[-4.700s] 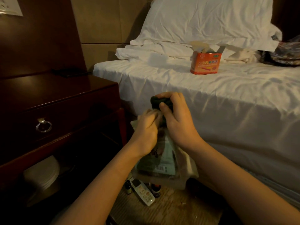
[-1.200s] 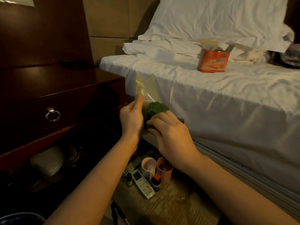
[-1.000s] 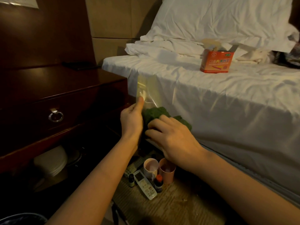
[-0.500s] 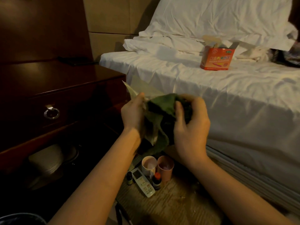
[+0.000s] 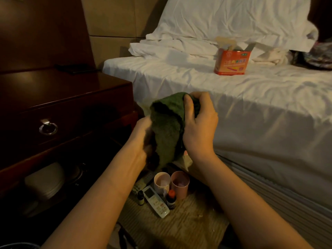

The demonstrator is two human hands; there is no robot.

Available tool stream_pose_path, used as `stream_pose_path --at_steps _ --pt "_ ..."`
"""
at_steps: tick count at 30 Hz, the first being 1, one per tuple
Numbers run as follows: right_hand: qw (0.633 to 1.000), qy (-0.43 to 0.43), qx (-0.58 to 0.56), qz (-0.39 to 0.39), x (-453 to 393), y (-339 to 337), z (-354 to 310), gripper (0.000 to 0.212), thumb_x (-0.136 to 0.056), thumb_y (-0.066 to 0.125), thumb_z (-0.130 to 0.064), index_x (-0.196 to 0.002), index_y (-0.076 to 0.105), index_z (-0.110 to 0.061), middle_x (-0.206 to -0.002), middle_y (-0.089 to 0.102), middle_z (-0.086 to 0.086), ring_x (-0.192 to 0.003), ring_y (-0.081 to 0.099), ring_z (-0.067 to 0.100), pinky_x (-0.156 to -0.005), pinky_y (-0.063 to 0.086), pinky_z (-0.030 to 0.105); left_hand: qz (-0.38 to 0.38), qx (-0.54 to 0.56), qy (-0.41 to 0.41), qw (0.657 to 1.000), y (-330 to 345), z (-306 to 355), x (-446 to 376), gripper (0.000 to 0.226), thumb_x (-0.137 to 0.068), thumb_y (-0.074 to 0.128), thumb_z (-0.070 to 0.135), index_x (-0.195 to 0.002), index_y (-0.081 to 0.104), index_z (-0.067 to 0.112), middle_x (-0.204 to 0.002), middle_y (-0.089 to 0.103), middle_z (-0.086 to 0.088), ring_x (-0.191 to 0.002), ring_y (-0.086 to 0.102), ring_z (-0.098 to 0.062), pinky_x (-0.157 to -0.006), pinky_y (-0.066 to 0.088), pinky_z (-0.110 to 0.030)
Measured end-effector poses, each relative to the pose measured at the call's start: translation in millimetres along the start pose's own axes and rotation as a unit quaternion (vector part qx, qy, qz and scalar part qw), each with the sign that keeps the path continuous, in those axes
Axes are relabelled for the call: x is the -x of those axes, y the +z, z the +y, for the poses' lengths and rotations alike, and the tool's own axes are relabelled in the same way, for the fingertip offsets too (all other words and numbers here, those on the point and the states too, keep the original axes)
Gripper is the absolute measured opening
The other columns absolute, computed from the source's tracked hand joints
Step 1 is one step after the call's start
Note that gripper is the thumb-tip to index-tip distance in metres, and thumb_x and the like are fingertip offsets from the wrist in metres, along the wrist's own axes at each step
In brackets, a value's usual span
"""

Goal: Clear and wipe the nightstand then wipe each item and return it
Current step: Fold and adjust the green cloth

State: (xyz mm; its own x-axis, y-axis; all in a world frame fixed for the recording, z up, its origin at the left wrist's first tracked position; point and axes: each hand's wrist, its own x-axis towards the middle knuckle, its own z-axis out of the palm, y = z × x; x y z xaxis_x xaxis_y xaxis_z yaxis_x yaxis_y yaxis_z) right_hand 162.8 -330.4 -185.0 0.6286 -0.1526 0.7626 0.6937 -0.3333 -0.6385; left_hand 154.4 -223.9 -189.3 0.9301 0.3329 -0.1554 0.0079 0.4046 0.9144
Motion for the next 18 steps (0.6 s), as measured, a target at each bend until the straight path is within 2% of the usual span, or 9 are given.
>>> stream_pose_path --at_steps 1,2,3,5,8,12,14,16,18 --pt "1.0 0.017 -0.013 0.006 0 1 1 0.012 -0.095 0.048 -0.028 -0.086 0.05 -0.021 -0.076 0.052 -0.009 -0.073 0.054 0.005 -0.068 0.043 0.032 0.001 -0.004 -0.01 1.0 -2 -3 -3 0.028 -0.099 0.043 0.021 -0.115 0.06 0.005 -0.088 0.062 -0.007 -0.079 0.06 -0.019 -0.072 0.053 -0.028" --pt "0.999 0.043 -0.02 0.02 -2 3 4 0.013 -0.097 0.049 -0.027 -0.085 0.048 -0.021 -0.071 0.05 -0.013 -0.066 0.051 -0.002 -0.061 0.039 0.023 -0.007 -0.004 -0.019 1.0 -2 -4 1 0.021 -0.097 0.046 0.021 -0.1 0.063 0.009 -0.082 0.06 -0.008 -0.076 0.058 -0.02 -0.07 0.051 -0.031" --pt "0.996 0.073 -0.023 0.036 -4 4 6 0.015 -0.098 0.048 -0.026 -0.085 0.047 -0.019 -0.068 0.048 -0.014 -0.061 0.049 -0.004 -0.054 0.034 0.016 -0.018 -0.005 -0.028 0.999 -2 -5 3 0.022 -0.096 0.048 0.02 -0.08 0.06 0.012 -0.068 0.054 -0.005 -0.064 0.053 -0.017 -0.061 0.046 -0.028" --pt "0.991 0.123 -0.012 0.048 -8 6 11 0.018 -0.099 0.046 -0.027 -0.085 0.045 -0.016 -0.064 0.045 -0.011 -0.054 0.045 0.0 -0.048 0.033 0.015 -0.04 -0.014 -0.033 0.999 0 -9 4 0.037 -0.095 0.045 0.017 -0.058 0.044 0.015 -0.046 0.037 0.002 -0.045 0.034 -0.012 -0.048 0.029 -0.023" --pt "0.98 0.196 0.023 0.007 -13 11 25 0.019 -0.1 0.042 -0.028 -0.089 0.047 -0.012 -0.065 0.044 -0.006 -0.054 0.042 0.005 -0.047 0.03 0.025 -0.029 -0.045 -0.013 0.998 -3 -12 1 0.047 -0.093 0.043 0.014 -0.048 0.035 0.016 -0.038 0.027 0.004 -0.034 0.023 -0.01 -0.039 0.021 -0.022" --pt "0.929 0.352 0.098 -0.061 -19 5 55 0.027 -0.101 0.042 -0.028 -0.107 0.055 -0.006 -0.078 0.049 0.001 -0.067 0.043 0.016 -0.06 0.029 0.027 -0.005 0.005 0.006 1.0 -13 -2 -8 0.049 -0.089 0.04 0.005 -0.041 0.036 0.016 -0.032 0.024 0.007 -0.026 0.021 -0.004 -0.029 0.019 -0.016" --pt "0.919 0.358 0.126 -0.106 -24 -4 65 0.025 -0.1 0.045 -0.028 -0.106 0.056 -0.006 -0.08 0.05 0.003 -0.062 0.043 0.016 -0.055 0.031 0.03 -0.005 0.035 0.026 0.999 -18 3 -10 0.049 -0.088 0.039 0.004 -0.04 0.043 0.015 -0.032 0.027 0.008 -0.027 0.023 -0.004 -0.031 0.021 -0.014" --pt "0.914 0.336 0.145 -0.176 -26 -7 70 0.022 -0.098 0.048 -0.027 -0.095 0.058 -0.007 -0.076 0.051 0.006 -0.058 0.045 0.017 -0.051 0.032 0.029 -0.021 0.059 0.034 0.997 -20 8 -10 0.042 -0.085 0.042 0.006 -0.047 0.06 0.011 -0.041 0.045 0.004 -0.038 0.038 -0.006 -0.044 0.034 -0.018" --pt "0.886 0.369 0.12 -0.253 -21 -7 74 0.031 -0.097 0.05 -0.028 -0.075 0.054 -0.006 -0.073 0.05 0.013 -0.063 0.047 0.024 -0.056 0.034 0.029 -0.042 0.086 0.037 0.995 -18 13 -6 0.032 -0.085 0.041 0.006 -0.07 0.069 0.007 -0.061 0.064 -0.004 -0.055 0.058 -0.015 -0.06 0.048 -0.028"
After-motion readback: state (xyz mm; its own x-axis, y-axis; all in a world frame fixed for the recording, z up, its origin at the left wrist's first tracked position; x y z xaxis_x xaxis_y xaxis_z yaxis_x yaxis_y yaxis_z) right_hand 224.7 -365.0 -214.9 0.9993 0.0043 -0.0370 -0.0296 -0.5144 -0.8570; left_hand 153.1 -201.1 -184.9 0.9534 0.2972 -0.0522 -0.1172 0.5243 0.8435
